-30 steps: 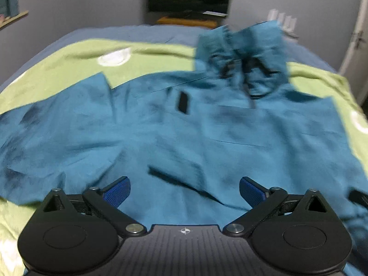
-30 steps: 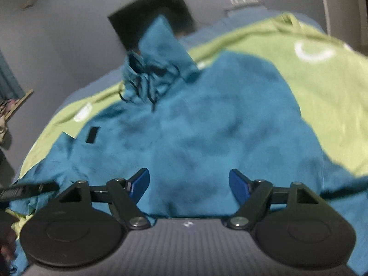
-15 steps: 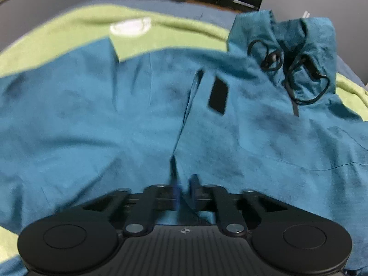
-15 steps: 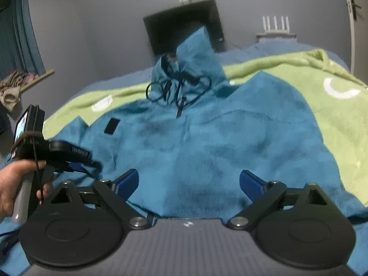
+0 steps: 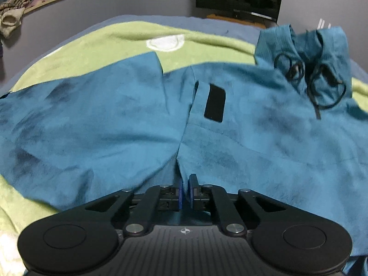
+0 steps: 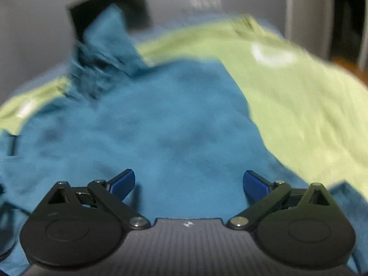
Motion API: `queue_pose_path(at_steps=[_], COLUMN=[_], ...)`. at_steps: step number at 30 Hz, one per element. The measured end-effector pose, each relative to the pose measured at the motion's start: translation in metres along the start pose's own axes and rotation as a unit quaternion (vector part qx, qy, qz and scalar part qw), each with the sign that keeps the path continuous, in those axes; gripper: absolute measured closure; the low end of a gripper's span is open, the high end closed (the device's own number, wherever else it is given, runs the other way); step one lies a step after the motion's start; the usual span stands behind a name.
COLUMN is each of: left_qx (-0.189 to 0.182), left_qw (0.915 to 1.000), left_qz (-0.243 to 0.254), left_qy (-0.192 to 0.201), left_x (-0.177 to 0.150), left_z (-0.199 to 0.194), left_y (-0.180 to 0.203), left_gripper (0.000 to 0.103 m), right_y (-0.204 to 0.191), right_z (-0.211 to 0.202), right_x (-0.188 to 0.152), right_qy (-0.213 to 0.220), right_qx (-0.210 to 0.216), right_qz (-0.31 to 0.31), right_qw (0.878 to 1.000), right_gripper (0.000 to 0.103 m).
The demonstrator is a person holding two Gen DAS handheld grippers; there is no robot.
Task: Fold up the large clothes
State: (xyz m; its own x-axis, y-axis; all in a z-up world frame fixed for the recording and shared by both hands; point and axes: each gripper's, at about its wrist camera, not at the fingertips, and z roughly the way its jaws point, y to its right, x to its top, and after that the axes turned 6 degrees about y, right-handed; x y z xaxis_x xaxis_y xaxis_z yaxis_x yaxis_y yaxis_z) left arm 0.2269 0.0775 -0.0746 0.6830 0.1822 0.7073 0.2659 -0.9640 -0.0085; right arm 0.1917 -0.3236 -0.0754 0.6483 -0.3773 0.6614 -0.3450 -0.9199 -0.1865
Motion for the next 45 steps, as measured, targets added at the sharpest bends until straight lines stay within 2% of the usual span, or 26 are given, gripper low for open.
queue_pose_path(at_steps=[3,5,7,8,12,13,17,21,24,26,28,38,42,45], left_qx=[-0.003,-0.020,-0.038,-0.046,-0.052,-0.057,-0.075,-0.094,-0.085,-0.082,-0.081,-0.074,-0.062,-0.034], left_qw=[1.0000,0.9994,0.9975,0.9963,0.9933,0.9928,0.9922,0.9900,0.9902,0.9900,0.9894,0.9886,0.9863,0.9843], left_qz=[-0.007,-0.024,-0.036,-0.036,-0.017,-0.011,-0.012,-0.026,-0.026,-0.025,-0.024,-0.009,-0.025,-0.041], left_qy=[-0.002,0.017,0.048,0.064,0.102,0.105,0.099,0.102,0.108,0.112,0.118,0.131,0.151,0.168], left_x=[-0.003,-0.005,-0.006,-0.006,-0.014,-0.016,-0.021,-0.025,-0.028,-0.029,-0.031,-0.025,-0.012,-0.003], left_z=[-0.003,-0.013,-0.030,-0.037,-0.068,-0.074,-0.089,-0.098,-0.101,-0.102,-0.104,-0.124,-0.141,-0.152], left_y=[-0.004,-0.012,-0.016,-0.015,-0.010,-0.008,-0.009,-0.015,-0.016,-0.015,-0.015,-0.031,-0.062,-0.095], left_gripper=[0.064,0.026,0.008,0.004,0.000,0.000,0.000,0.000,0.001,0.001,0.001,0.001,0.001,0.000], right_y=[0.003,-0.001,-0.005,-0.008,-0.026,-0.032,-0.042,-0.033,-0.028,-0.022,-0.016,-0.014,-0.011,-0.010], right_z=[0.002,-0.004,-0.014,-0.022,-0.050,-0.054,-0.058,-0.055,-0.036,-0.018,-0.008,-0.008,-0.004,-0.004], right_x=[0.000,-0.001,0.000,0.000,-0.004,-0.005,-0.008,-0.004,-0.005,-0.004,-0.003,0.000,0.002,0.002], right_qy=[-0.006,0.007,0.039,0.063,0.164,0.173,0.153,0.122,0.075,0.027,0.003,0.002,0.005,0.007], right_qx=[0.005,0.006,0.015,0.019,0.036,0.045,0.075,0.130,0.121,0.104,0.090,0.072,0.066,0.060], right_qz=[0.011,0.000,-0.013,-0.024,-0.095,-0.113,-0.144,-0.122,-0.107,-0.085,-0.064,-0.063,-0.057,-0.057], right_qw=[1.000,1.000,0.999,0.998,0.981,0.977,0.975,0.976,0.984,0.991,0.994,0.995,0.996,0.996], right_gripper=[0.001,0.001,0.001,0.001,0.001,0.001,0.001,0.001,0.001,0.001,0.001,0.000,0.000,0.000])
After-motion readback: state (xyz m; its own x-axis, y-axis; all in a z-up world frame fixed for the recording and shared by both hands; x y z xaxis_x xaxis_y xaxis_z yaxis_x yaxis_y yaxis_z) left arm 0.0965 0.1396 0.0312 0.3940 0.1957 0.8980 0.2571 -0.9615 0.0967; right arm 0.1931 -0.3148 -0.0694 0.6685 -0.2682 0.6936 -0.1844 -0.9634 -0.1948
